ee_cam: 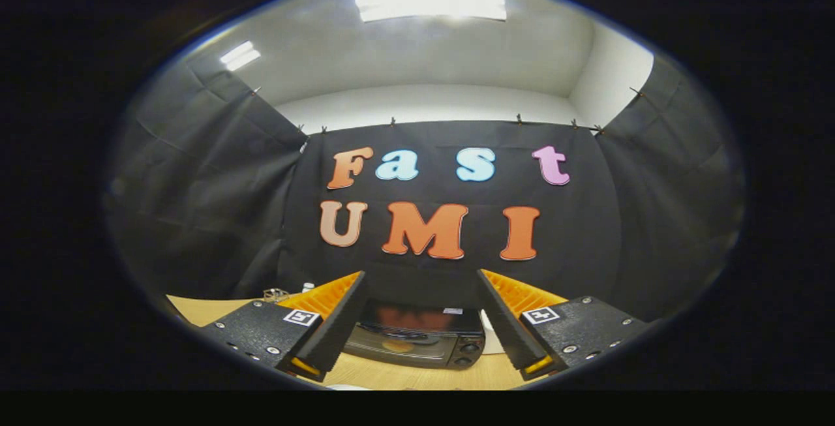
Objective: Open the toaster oven, put the food inside, and close the toaster oven door.
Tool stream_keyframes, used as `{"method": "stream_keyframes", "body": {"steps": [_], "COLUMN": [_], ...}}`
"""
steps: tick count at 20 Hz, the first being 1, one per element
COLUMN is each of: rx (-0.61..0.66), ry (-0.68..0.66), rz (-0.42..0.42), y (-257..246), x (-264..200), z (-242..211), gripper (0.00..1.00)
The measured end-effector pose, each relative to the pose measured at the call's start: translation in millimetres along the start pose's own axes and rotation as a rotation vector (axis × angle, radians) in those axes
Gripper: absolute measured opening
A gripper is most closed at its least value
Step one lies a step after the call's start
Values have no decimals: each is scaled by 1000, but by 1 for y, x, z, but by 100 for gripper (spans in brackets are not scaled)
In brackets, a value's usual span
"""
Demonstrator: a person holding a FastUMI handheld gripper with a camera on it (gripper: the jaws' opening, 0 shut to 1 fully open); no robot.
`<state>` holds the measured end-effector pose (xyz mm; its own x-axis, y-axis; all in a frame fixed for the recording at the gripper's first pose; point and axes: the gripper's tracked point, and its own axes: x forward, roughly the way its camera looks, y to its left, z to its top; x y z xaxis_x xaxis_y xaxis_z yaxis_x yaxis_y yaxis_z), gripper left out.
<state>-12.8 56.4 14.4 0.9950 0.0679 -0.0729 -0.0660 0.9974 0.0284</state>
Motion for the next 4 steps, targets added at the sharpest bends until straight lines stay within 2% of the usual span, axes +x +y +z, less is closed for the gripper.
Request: {"method": "stream_keyframes", "body": {"steps": [4], "rx": [15], "ry": [26], "rz": [3], "y": [1], "x": [4], "z": [-7], "gripper": [97]}}
